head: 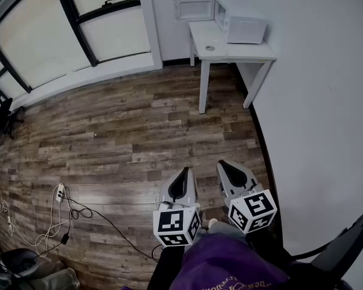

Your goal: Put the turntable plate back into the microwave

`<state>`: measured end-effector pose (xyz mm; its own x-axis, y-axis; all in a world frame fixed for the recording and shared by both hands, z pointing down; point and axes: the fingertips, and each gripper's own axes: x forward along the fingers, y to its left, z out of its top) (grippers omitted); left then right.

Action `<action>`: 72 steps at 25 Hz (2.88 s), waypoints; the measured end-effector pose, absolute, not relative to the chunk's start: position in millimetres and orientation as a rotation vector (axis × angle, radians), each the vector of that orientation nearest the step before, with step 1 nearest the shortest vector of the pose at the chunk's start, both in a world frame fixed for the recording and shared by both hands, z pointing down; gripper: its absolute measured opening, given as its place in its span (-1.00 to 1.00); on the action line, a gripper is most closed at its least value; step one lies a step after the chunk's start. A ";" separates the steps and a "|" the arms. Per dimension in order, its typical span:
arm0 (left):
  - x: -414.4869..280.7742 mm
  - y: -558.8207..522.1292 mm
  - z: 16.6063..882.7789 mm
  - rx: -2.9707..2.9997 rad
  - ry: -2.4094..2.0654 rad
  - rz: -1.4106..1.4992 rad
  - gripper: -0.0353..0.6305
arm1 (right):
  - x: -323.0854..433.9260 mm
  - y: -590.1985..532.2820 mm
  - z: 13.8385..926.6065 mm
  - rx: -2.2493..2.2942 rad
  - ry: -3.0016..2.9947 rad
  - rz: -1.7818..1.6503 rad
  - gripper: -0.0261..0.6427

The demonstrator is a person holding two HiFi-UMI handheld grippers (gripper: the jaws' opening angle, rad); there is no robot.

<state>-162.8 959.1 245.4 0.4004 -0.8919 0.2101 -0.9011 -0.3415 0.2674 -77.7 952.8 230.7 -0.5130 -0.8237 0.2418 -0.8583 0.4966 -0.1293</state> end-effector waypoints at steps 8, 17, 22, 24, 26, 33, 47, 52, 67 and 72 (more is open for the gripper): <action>-180.9 947.4 260.0 2.323 -1.536 0.031 -0.88 | -95.3 935.6 247.8 1.445 -2.595 0.399 -0.89; -176.6 855.3 278.5 2.355 -1.519 0.106 -0.88 | -98.2 835.1 258.9 1.445 -2.616 0.366 -0.89; -173.8 784.7 272.2 2.335 -1.490 0.019 -0.88 | -94.5 762.1 257.5 1.430 -2.604 0.359 -0.89; -167.5 759.0 266.6 2.361 -1.466 -0.012 -0.88 | -88.4 733.2 256.0 1.440 -2.598 0.361 -0.89; -163.5 732.2 264.3 2.375 -1.470 -0.003 -0.88 | -86.7 705.0 258.0 1.417 -2.608 0.392 -0.89; -157.3 651.4 253.0 2.319 -1.602 -0.032 -0.88 | -74.1 626.3 253.4 1.388 -2.632 0.420 -0.89; -178.3 554.0 230.7 2.386 -1.554 -0.183 -0.88 | -100.9 523.7 265.5 1.345 -2.657 0.493 -0.89; -212.3 487.6 240.7 2.383 -1.554 -0.132 -0.88 | -127.9 460.2 270.1 1.396 -2.622 0.479 -0.89; -299.5 309.4 240.4 2.423 -1.516 -0.096 -0.89 | -218.9 285.4 283.2 1.418 -2.554 0.531 -0.89; -305.8 280.5 254.9 2.457 -1.456 -0.020 -0.88 | -226.6 259.0 293.3 1.478 -2.489 0.554 -0.89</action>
